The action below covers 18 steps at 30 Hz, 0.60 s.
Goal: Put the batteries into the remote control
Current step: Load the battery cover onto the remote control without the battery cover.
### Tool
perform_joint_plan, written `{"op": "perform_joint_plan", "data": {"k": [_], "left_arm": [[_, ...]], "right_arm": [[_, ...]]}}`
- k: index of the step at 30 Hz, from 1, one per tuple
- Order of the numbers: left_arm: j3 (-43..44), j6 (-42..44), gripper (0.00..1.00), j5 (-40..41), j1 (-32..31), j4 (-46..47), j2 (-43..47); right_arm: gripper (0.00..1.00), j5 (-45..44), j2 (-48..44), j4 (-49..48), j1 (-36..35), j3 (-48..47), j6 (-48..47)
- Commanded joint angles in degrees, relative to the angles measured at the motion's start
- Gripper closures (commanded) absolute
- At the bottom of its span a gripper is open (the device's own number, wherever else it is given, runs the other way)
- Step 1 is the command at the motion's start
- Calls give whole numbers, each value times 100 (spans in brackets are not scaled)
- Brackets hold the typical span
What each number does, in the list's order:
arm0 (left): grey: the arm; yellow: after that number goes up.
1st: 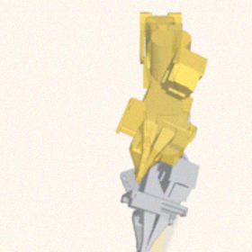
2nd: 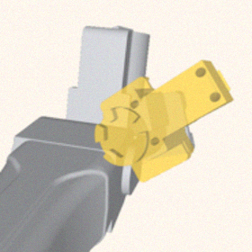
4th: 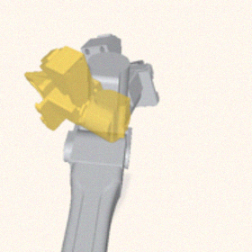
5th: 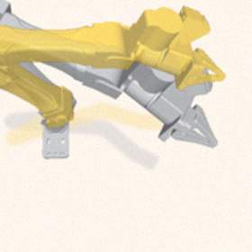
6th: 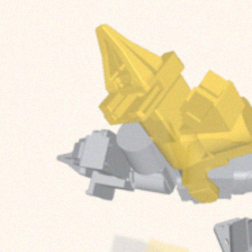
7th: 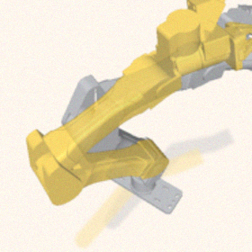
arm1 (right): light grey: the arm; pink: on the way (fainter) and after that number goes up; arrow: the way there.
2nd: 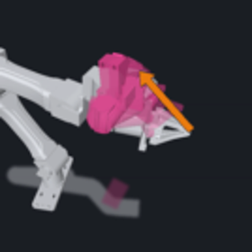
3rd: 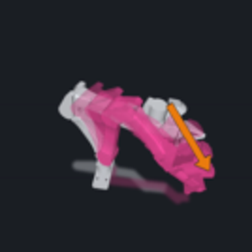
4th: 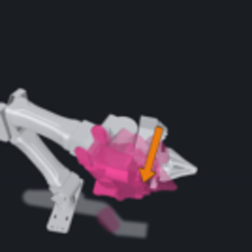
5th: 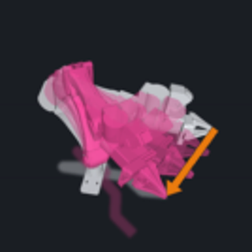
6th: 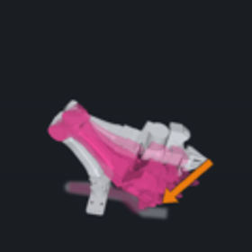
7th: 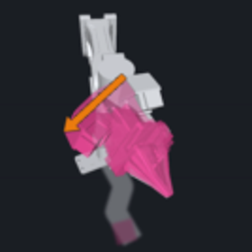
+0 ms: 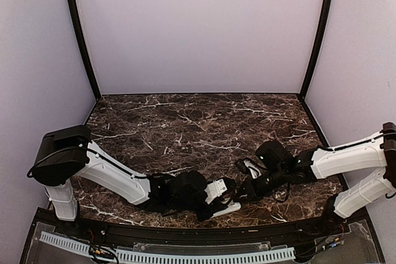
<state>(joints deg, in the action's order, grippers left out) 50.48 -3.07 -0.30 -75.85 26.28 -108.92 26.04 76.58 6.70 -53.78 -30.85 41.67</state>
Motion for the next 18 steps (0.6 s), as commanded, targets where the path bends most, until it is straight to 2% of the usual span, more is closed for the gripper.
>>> {"op": "perform_joint_plan", "data": {"k": [1,11,18], "left_arm": [[-319,53,90,-498,-104,-1371,-109],[-319,62,90,-496,-105,-1373,-118],[-304,123,90,-540,-105,-1376,-134]], "right_arm": [[91,97,87,-266,-71,-28,63],[93,112,202,-339,-79,16,57],[97,194,288,-539,-88,112,131]]}}
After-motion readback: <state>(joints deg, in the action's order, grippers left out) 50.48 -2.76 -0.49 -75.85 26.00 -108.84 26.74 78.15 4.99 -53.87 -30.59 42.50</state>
